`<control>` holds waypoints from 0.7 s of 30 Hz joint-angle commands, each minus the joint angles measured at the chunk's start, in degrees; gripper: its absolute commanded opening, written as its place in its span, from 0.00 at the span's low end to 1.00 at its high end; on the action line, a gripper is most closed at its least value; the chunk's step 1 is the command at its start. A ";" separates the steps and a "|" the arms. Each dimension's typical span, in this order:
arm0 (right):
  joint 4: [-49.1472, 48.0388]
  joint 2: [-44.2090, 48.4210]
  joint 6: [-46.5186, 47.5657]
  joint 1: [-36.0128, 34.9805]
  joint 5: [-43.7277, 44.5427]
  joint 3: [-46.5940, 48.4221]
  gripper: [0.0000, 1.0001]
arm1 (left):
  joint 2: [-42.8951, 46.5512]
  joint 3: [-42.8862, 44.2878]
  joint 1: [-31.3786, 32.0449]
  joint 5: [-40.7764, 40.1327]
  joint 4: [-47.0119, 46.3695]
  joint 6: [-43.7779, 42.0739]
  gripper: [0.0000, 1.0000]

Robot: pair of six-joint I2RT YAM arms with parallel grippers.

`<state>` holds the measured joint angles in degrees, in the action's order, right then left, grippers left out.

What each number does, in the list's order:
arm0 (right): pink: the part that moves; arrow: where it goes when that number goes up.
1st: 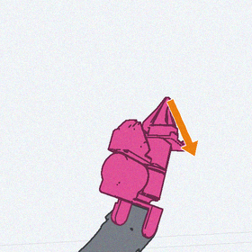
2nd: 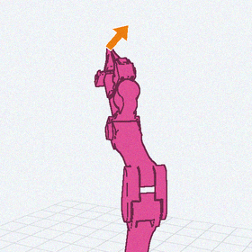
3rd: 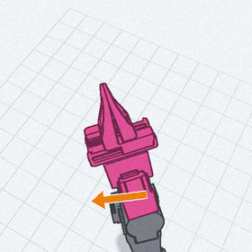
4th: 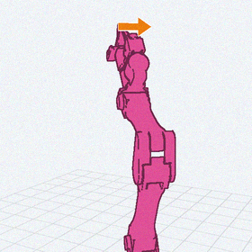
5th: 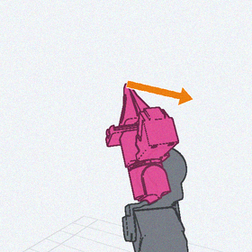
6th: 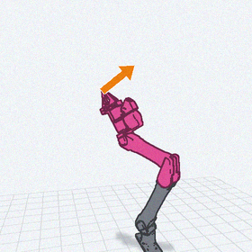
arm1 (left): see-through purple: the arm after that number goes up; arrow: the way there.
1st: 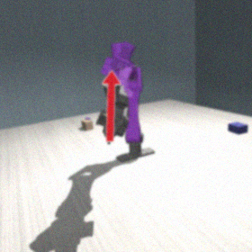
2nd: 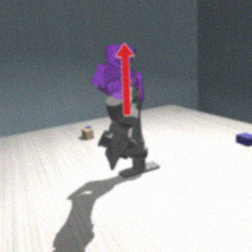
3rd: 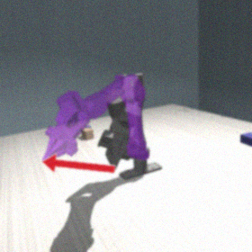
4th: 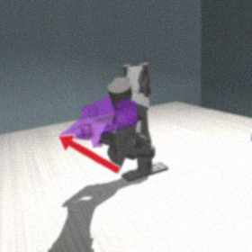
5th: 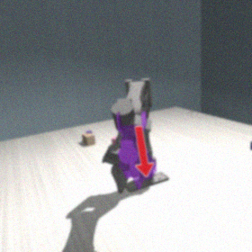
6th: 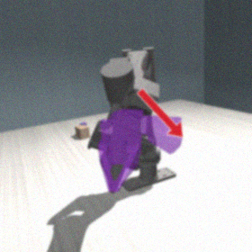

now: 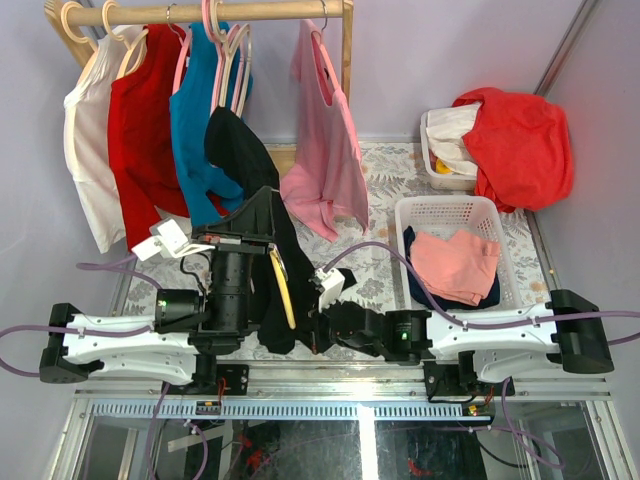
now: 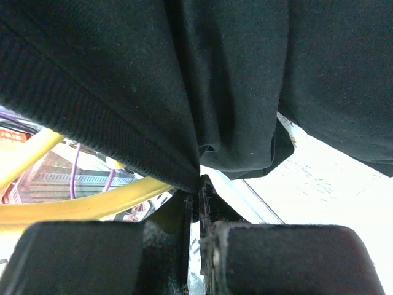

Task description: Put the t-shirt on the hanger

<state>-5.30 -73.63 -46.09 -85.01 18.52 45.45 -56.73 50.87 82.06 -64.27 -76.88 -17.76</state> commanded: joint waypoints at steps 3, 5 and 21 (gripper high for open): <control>16.93 -0.55 1.66 -3.70 -5.84 -5.48 0.00 | 1.77 3.86 -1.84 18.52 -14.69 2.24 0.00; 15.15 2.37 1.72 -4.33 -7.35 -5.99 0.00 | 0.95 3.09 -2.52 19.44 -14.87 0.83 0.00; 18.94 17.69 2.33 -4.55 -4.00 1.32 0.00 | -1.85 -0.62 -2.15 14.35 -2.80 0.59 0.00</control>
<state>2.83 -55.05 -44.93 -87.02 14.94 41.60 -58.39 49.87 80.88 -56.58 -81.10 -14.13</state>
